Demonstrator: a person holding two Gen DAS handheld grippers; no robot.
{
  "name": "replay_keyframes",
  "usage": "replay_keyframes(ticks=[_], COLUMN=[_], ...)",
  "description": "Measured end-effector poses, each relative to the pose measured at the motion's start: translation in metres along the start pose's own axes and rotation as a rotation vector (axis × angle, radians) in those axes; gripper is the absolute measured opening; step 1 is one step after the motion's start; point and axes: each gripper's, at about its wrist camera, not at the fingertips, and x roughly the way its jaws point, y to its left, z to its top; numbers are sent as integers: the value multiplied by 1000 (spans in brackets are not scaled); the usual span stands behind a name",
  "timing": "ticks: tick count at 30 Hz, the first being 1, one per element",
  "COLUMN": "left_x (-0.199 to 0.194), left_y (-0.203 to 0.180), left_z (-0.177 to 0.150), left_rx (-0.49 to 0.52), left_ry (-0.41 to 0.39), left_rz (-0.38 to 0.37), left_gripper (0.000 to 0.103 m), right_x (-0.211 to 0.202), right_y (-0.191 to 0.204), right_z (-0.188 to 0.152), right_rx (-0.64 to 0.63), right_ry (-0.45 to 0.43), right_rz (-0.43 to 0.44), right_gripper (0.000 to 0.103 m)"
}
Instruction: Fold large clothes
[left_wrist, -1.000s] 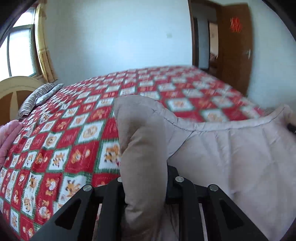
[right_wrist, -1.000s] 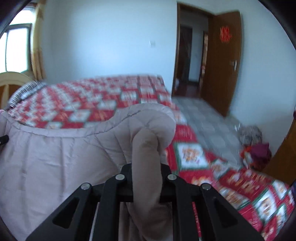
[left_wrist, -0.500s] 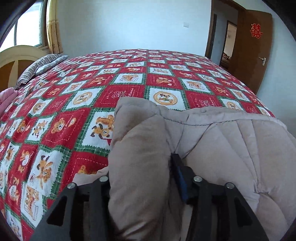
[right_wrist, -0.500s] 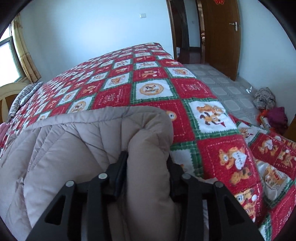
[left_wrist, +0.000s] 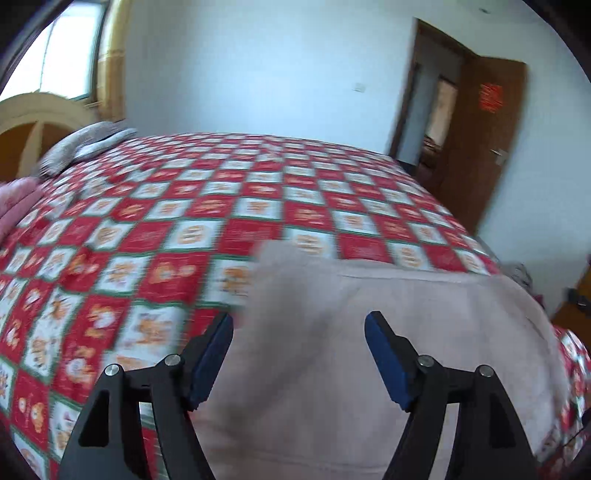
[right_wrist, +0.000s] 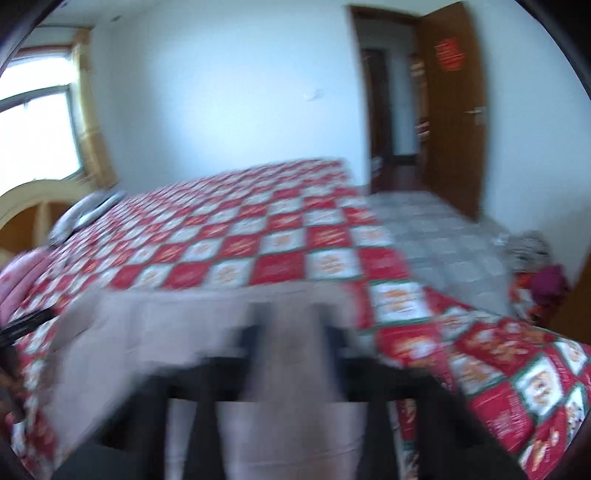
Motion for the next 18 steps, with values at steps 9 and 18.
replay_keyframes(ticks=[9,18], left_x=[58,83], left_y=[-94,-98], left_z=[-44,-65], left_rx=[143,172], left_ry=[94,28], left_rz=[5,64], left_gripper=[75,80], right_x=[94,121], right_y=[78,58], right_z=[-49,-77], right_rx=[-36,70], right_ry=[118,119], right_rz=[48,113], right_gripper=[4,0])
